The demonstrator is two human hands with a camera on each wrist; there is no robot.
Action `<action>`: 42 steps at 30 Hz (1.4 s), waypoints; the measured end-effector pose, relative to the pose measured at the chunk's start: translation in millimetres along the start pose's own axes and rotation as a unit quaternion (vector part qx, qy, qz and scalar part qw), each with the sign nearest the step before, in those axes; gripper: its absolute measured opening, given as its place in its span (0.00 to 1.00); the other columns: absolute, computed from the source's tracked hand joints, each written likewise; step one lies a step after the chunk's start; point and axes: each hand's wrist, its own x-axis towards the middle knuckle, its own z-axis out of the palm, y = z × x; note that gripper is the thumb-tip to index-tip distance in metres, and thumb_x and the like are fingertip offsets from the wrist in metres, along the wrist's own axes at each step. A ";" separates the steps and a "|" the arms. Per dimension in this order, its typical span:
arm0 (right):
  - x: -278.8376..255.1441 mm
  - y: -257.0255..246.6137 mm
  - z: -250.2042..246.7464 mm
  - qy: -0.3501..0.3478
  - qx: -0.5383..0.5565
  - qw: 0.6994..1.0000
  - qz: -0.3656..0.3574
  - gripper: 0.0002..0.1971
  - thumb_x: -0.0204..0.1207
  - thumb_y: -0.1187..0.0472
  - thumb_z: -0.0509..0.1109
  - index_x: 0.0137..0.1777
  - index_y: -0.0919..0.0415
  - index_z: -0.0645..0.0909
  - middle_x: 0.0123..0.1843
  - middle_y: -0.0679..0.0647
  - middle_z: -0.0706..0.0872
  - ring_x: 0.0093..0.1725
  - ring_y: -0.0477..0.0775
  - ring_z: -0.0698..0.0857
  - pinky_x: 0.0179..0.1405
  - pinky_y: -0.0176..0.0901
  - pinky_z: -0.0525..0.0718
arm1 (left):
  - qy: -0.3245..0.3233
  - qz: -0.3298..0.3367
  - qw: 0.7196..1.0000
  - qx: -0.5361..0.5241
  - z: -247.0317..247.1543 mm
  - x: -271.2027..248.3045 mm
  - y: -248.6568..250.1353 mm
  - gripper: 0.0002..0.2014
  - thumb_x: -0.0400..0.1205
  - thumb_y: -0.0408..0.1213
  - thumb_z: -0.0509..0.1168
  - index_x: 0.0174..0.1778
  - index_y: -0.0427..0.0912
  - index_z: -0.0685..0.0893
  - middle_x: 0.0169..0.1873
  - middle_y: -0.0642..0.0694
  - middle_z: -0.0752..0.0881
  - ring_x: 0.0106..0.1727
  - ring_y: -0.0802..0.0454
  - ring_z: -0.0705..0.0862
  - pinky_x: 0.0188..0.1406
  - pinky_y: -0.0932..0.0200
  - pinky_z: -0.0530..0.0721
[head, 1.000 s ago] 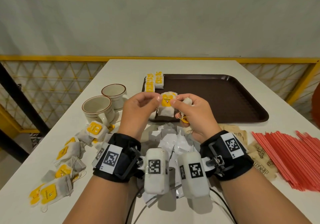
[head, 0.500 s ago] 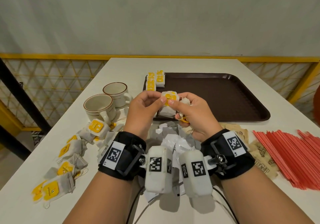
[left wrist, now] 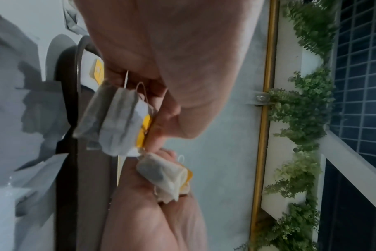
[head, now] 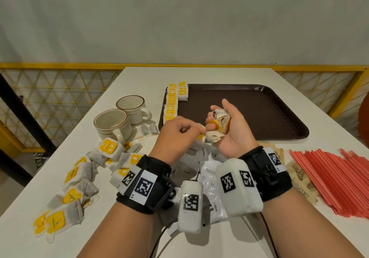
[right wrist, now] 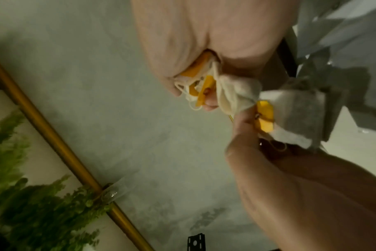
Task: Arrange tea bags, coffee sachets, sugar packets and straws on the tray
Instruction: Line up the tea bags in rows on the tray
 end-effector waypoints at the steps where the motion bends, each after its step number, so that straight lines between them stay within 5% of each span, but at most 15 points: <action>1: -1.3 1.4 1.8 0.000 -0.004 1.000 -0.010 0.14 0.82 0.49 0.63 0.46 0.61 0.77 0.32 0.54 0.77 0.24 0.48 0.75 0.24 0.36 0.75 | 0.009 -0.008 1.000 -0.012 1.1 -0.2 0.8 0.10 0.77 0.37 0.70 0.30 0.52 0.89 0.42 0.49 0.87 0.46 0.61 0.84 0.47 0.68 0.78; 7: -6.0 8.1 7.5 0.001 -0.026 0.998 -0.050 0.20 0.83 0.45 0.60 0.49 0.63 0.82 0.34 0.56 0.81 0.32 0.50 0.81 0.34 0.41 0.84 | 0.019 -0.013 1.000 -0.006 2.0 -0.1 -2.6 0.07 0.68 0.55 0.77 0.31 0.58 0.90 0.44 0.52 0.88 0.49 0.58 0.84 0.56 0.53 0.82; 11: -3.3 9.4 5.9 0.007 -0.036 0.998 -0.048 0.22 0.84 0.45 0.57 0.52 0.64 0.83 0.37 0.56 0.81 0.34 0.50 0.79 0.37 0.40 0.81 | -0.010 0.001 0.998 0.054 1.5 0.3 -5.1 0.05 0.69 0.45 0.79 0.31 0.54 0.89 0.40 0.51 0.84 0.36 0.64 0.78 0.41 0.65 0.76; 17: -3.2 4.0 5.9 0.003 0.019 0.999 -0.026 0.15 0.84 0.52 0.61 0.53 0.65 0.82 0.44 0.59 0.84 0.41 0.53 0.83 0.42 0.40 0.86 | -0.031 -0.009 0.998 0.055 -0.6 3.4 -11.5 0.10 0.74 0.36 0.75 0.29 0.54 0.87 0.39 0.49 0.86 0.39 0.62 0.82 0.44 0.65 0.78; 21: -3.7 -5.2 2.8 0.004 -0.034 0.999 -0.022 0.14 0.81 0.49 0.66 0.47 0.62 0.79 0.39 0.57 0.81 0.34 0.50 0.81 0.27 0.36 0.83 | -0.005 -0.035 0.999 -0.016 -12.3 8.0 -11.9 0.09 0.76 0.34 0.73 0.31 0.51 0.90 0.34 0.55 0.90 0.41 0.64 0.86 0.48 0.66 0.81; 25: -2.0 -7.6 -1.5 -0.001 -0.126 0.992 -0.018 0.16 0.75 0.47 0.73 0.35 0.58 0.77 0.33 0.52 0.77 0.24 0.46 0.73 0.14 0.33 0.66 | 0.075 -0.040 0.990 -0.113 -22.5 12.4 -11.8 0.06 0.76 0.33 0.72 0.35 0.47 0.90 0.35 0.50 0.90 0.40 0.57 0.86 0.47 0.60 0.81; 30: -10.2 1.6 0.9 -0.049 -0.379 0.921 -0.073 0.07 0.72 0.60 0.77 0.46 0.63 0.85 0.32 0.50 0.83 0.22 0.41 0.77 0.18 0.32 0.72 | 0.121 -0.031 0.982 -0.142 -21.9 12.4 -10.6 0.03 0.76 0.34 0.72 0.38 0.45 0.89 0.39 0.47 0.91 0.45 0.51 0.87 0.53 0.55 0.83; 34: -8.7 10.6 0.1 -0.072 -0.425 0.891 -0.143 0.09 0.68 0.65 0.80 0.45 0.68 0.85 0.38 0.57 0.87 0.35 0.46 0.84 0.38 0.37 0.80 | 0.116 -0.026 0.983 -0.143 -19.9 11.3 -10.0 0.03 0.76 0.34 0.72 0.38 0.45 0.90 0.41 0.44 0.91 0.47 0.49 0.87 0.56 0.51 0.84; 42: -5.1 13.1 -1.9 -0.085 -0.480 0.847 -0.213 0.05 0.69 0.64 0.79 0.44 0.59 0.88 0.36 0.44 0.85 0.40 0.42 0.84 0.46 0.40 0.84 | 0.117 -0.033 0.980 -0.156 -17.7 12.2 -10.6 0.02 0.75 0.34 0.73 0.40 0.45 0.90 0.42 0.44 0.91 0.50 0.48 0.88 0.56 0.53 0.84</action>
